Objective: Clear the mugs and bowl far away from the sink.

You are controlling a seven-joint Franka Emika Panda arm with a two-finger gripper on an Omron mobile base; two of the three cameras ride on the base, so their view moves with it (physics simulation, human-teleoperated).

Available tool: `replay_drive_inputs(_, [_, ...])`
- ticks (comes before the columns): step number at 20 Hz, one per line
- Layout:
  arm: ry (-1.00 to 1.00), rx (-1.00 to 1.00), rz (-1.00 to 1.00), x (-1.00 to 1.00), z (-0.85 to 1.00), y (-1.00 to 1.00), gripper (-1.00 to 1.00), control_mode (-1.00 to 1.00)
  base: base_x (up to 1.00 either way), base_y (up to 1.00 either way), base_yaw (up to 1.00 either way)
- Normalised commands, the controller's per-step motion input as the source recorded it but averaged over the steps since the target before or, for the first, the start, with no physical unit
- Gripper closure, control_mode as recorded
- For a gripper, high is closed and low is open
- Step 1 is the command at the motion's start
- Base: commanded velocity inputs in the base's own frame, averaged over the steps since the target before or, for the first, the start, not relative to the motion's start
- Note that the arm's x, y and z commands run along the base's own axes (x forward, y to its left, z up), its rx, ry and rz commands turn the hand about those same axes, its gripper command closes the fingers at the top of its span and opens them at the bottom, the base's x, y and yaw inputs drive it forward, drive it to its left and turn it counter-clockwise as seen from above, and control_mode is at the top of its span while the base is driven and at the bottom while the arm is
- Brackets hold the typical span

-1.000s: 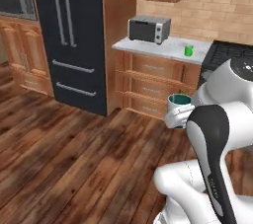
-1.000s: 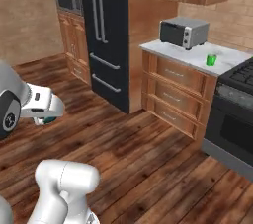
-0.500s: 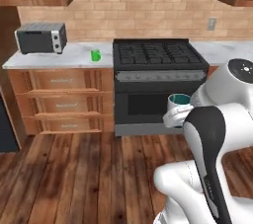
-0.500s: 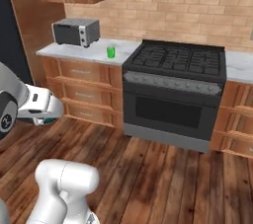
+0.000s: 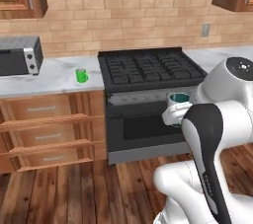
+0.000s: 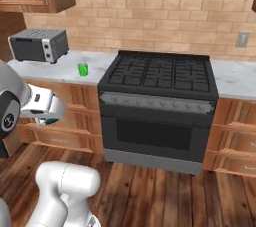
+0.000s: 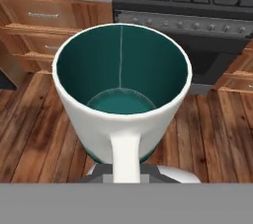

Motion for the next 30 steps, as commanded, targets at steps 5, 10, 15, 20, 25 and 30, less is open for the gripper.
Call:
replay_drive_inputs(5, [0.0,0.0,0.0,0.0,0.0,0.0,1.0,1.0,1.0,0.38,-0.11])
replay_drive_inputs(10, [0.0,0.0,0.0,0.0,0.0,0.0,1.0,1.0,1.0,0.13,-0.04])
replay_drive_inputs(15, [0.0,0.0,0.0,0.0,0.0,0.0,1.0,1.0,1.0,-0.05,0.0])
replay_drive_inputs(20, [0.0,0.0,0.0,0.0,0.0,0.0,1.0,1.0,1.0,0.49,-0.01])
replay_drive_inputs(25, [0.0,0.0,0.0,0.0,0.0,0.0,1.0,1.0,1.0,0.4,-0.01])
replay_drive_inputs(30, [0.0,0.0,0.0,0.0,0.0,0.0,1.0,1.0,1.0,0.4,0.02])
